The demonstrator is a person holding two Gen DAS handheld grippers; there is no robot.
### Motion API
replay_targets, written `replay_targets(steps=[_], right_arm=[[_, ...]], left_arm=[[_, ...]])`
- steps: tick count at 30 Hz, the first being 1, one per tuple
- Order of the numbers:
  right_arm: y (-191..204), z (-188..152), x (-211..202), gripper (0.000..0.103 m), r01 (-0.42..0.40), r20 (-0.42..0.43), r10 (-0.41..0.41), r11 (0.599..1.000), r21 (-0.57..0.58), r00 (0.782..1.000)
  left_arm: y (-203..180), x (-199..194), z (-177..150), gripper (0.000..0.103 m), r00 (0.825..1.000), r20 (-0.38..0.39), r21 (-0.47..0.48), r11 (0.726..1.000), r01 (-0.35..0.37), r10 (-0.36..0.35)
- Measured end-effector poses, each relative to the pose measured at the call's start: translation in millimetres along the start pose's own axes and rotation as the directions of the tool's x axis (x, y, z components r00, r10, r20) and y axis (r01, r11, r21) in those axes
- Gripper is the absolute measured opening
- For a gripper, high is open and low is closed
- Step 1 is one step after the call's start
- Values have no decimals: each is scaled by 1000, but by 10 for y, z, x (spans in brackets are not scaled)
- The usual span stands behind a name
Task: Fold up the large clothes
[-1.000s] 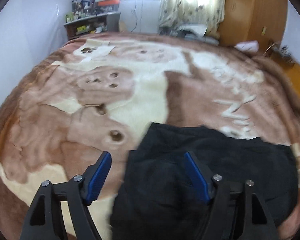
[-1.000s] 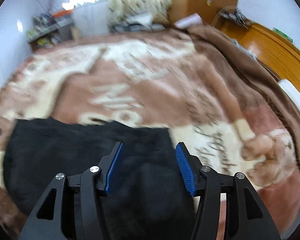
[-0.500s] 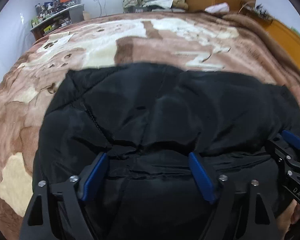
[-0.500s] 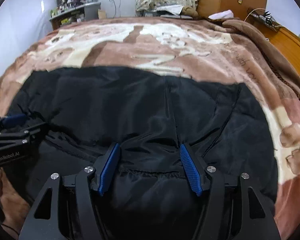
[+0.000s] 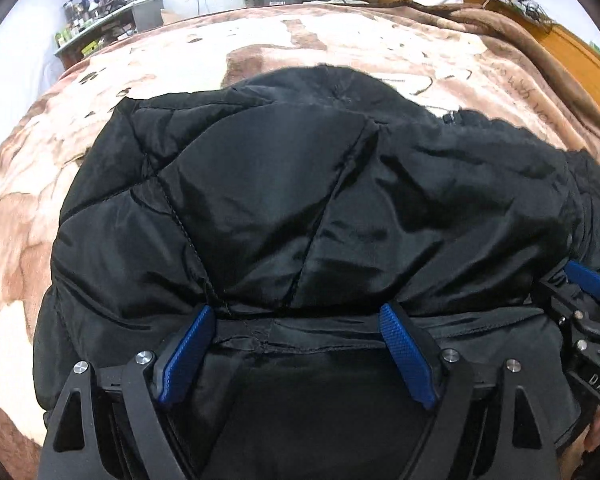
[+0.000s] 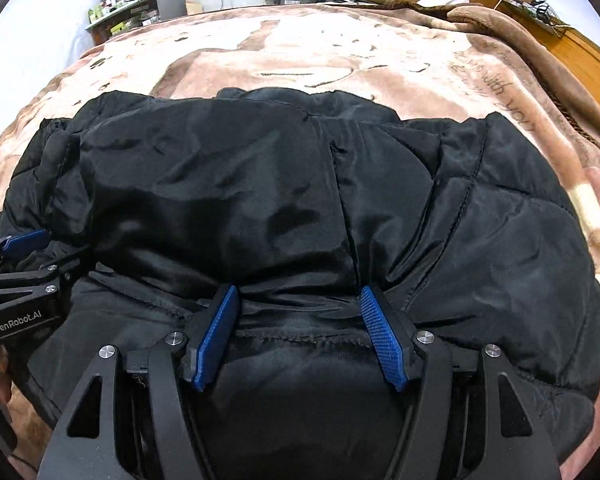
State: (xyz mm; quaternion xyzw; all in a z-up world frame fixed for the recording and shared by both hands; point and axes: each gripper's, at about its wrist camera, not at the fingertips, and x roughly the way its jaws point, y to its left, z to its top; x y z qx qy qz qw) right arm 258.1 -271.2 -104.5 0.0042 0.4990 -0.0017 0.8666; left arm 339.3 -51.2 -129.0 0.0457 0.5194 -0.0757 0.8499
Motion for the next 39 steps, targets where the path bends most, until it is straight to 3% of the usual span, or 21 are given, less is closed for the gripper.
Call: replay_targets(steps=[3,7,11,15,19,25,31,39], right_arm=[[0,49,-177,63,-9,11,10,1000,-16,1000],[-175,123,-576,63,-8,84,6,1000,20,996],[-477,45,-849,63,24,142,-36,996,84,989],[-681,-110,-576,63,116,44,-120,989,95,992],[-718,-223,-280,64,80,17,-83,989,128,996],[-791,-254,-15,64,38,-28,-35,990,139,999],[-764,-247,39,64,43,-33,-38,990,132,999],[-830,-84,-341,65,13,-28,-11,996,85,1000]], left_arm=[[83,-190,60,84,999,14,-18,999,46,-46],[283,-479,74,82,997,69,-41,999,24,-21],[570,-672,-7,82,989,112,-78,993,-86,94],[690,-365,-139,82,993,26,-59,992,-113,114],[646,-208,-193,83,990,14,-49,989,-142,143],[679,-6,-248,86,994,-33,-79,991,-105,103],[686,33,-264,86,994,-48,-89,991,-105,101],[914,-336,-222,85,1000,-20,-106,994,-19,17]])
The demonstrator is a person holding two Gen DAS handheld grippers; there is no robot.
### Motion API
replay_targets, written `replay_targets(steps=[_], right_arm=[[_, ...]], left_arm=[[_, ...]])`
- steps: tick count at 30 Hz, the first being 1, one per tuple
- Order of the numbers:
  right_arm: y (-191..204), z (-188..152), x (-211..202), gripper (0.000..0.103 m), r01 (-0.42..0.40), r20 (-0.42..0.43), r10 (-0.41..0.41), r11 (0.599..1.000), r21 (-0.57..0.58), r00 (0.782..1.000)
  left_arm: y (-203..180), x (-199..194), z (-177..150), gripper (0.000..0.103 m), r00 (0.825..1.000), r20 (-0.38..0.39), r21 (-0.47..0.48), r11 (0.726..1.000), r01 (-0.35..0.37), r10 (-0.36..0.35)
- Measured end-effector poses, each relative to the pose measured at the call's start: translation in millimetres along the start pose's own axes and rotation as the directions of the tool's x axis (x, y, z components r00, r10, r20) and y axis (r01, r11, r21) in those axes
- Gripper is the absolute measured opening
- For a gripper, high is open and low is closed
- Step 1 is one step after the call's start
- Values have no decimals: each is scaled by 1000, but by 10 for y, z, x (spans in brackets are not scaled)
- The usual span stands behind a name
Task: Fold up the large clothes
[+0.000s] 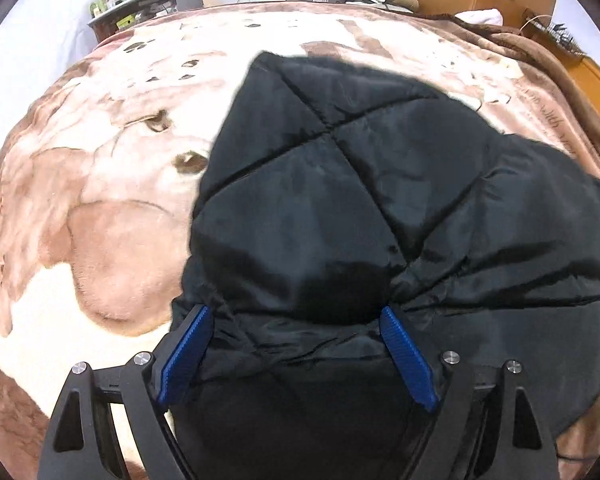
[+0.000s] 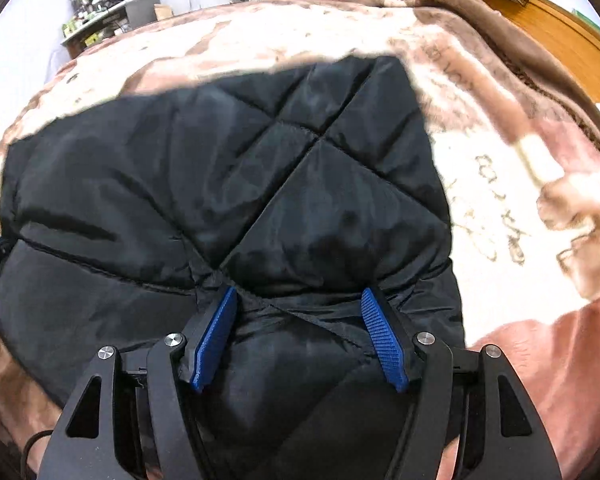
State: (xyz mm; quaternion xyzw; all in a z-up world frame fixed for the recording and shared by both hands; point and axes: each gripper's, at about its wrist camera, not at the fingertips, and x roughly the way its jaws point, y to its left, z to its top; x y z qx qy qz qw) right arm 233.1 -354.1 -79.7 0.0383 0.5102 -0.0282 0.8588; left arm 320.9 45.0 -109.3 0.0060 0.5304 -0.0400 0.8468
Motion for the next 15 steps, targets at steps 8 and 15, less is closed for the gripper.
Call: replay_targets(steps=[8,15], right_arm=[[-365,-26,-428,66,-95,65,89,992,85,994],[-848,-252,-437,76,-87,33,83,981,175,996]], left_arm=[[526,-304,16,85,996,16,-69,994,88,-87],[800,-212,-15,90,991,-34,-60,990,128,-130]])
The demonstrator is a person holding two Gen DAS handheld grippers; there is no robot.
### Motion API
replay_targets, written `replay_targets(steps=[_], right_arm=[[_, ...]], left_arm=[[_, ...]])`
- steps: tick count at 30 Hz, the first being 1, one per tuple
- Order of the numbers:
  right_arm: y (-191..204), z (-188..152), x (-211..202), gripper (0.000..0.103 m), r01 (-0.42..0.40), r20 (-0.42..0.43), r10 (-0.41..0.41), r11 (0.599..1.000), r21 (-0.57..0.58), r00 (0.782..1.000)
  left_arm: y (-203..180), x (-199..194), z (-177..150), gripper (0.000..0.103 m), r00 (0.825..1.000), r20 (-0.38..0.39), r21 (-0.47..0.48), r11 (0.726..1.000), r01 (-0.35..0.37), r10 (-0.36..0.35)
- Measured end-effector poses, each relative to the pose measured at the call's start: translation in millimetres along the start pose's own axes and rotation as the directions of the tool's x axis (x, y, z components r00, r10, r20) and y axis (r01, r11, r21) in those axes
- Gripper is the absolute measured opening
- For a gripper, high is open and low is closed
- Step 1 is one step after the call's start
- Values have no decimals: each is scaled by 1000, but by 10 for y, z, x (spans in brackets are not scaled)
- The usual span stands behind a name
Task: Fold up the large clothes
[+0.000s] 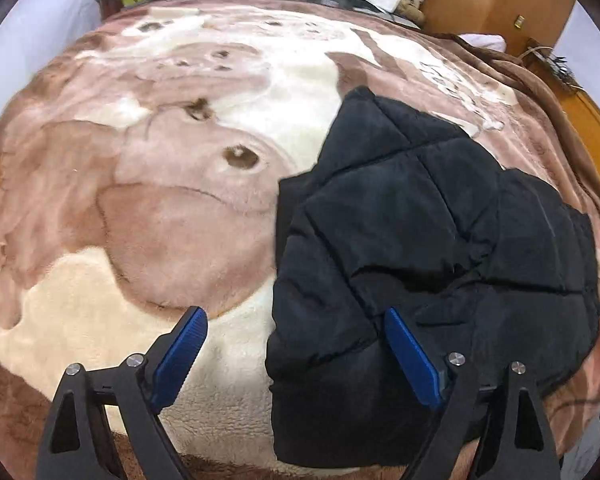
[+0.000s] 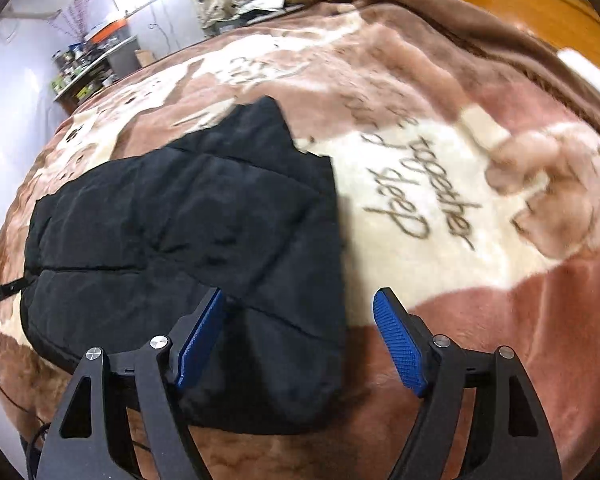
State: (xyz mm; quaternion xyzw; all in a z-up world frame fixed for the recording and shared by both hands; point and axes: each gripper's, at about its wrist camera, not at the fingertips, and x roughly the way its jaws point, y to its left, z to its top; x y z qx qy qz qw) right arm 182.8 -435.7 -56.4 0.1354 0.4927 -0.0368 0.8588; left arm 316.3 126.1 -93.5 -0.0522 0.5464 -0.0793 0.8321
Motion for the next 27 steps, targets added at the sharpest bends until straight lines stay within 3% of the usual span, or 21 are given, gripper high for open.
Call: replay_targets(steps=[6,10,13,20,27], right_arm=[[-150,-36,161,78,-84,-79,85,996,18,993],[-199,3,350,92,-102,-120,105,994,34,987],[-243,36,474,95,-154,-140,162,986,67,977],[-269,116,773,95,-275,-203,295,954,120,934],[-172,141,964,95,-369,-252,380,925,92,890]], left_arm=[[125,280,0,99,988,-90,-29,992,120,-122],[88,488,64,102,980,-127,-41,988,149,-153],[40,652,91,103,968,-166,-37,982,184,-187],[-65,880,146,103,953,-212,-33,976,215,-217],[-59,1045,125,103,933,-246,-71,965,252,-261]])
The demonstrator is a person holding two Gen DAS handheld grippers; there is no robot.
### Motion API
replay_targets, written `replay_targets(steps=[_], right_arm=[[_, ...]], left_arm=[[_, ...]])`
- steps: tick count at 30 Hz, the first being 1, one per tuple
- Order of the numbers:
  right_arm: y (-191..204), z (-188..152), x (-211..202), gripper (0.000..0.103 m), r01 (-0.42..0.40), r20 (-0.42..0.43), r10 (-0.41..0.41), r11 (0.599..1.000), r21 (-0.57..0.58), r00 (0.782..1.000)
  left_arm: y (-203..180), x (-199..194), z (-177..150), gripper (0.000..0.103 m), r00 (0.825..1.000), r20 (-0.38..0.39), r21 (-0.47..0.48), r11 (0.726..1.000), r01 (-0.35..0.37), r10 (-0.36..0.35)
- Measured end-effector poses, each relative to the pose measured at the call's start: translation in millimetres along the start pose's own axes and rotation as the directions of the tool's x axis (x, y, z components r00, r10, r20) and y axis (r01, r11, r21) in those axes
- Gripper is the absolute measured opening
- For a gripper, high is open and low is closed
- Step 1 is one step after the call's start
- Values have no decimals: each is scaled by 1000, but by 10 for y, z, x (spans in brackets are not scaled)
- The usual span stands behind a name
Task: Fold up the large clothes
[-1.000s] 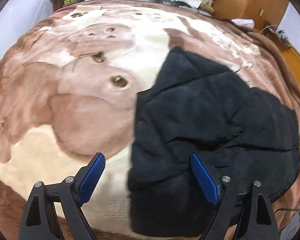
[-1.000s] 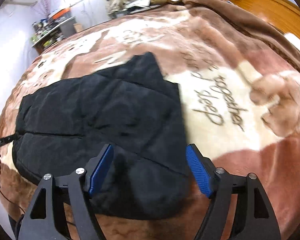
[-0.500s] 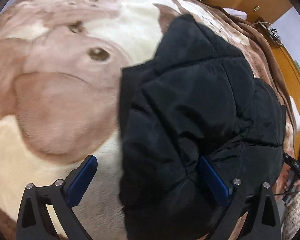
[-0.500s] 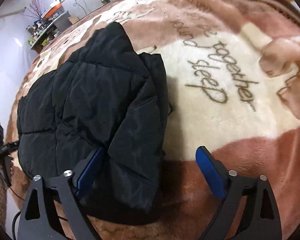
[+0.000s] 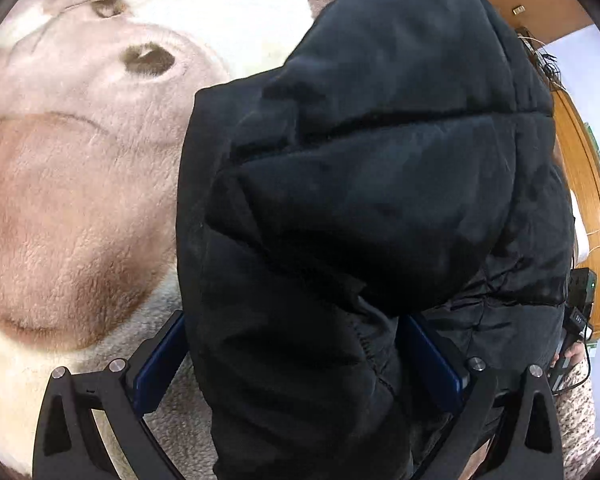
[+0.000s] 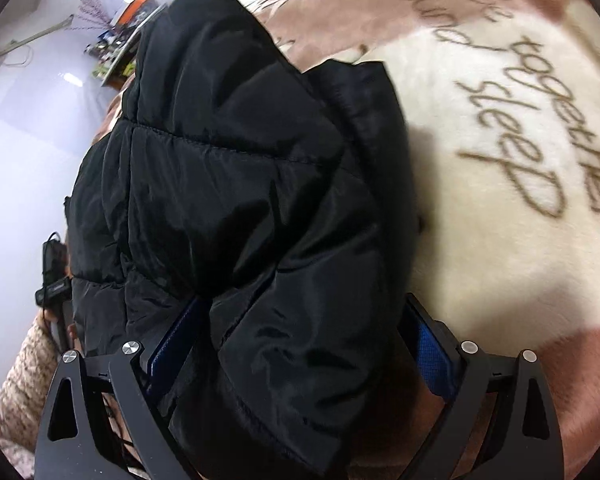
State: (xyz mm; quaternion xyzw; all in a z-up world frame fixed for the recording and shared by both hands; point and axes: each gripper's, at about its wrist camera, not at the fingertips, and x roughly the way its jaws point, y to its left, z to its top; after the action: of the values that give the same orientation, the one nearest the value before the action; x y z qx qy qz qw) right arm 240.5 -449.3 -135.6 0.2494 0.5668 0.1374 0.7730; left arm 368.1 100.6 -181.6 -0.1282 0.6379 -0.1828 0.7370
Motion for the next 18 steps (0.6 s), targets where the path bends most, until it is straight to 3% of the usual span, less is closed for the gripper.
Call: replay_targets(steps=[8,14,18], right_arm=[[-49,-53,94,94,-56,-9,56,998,-13,998],[102,-91,69,74,-66,7,66,997,-50,998],[221,-114,54,66,-28,17,29,997,-69,999]], left_arm=[[-155,91,46,103,999,-17,44,998,-39,40],[-373,193,77,103,997,-22,58,996,-73,74],[-547,191,57,88,996,-13,85,993,-86,87]])
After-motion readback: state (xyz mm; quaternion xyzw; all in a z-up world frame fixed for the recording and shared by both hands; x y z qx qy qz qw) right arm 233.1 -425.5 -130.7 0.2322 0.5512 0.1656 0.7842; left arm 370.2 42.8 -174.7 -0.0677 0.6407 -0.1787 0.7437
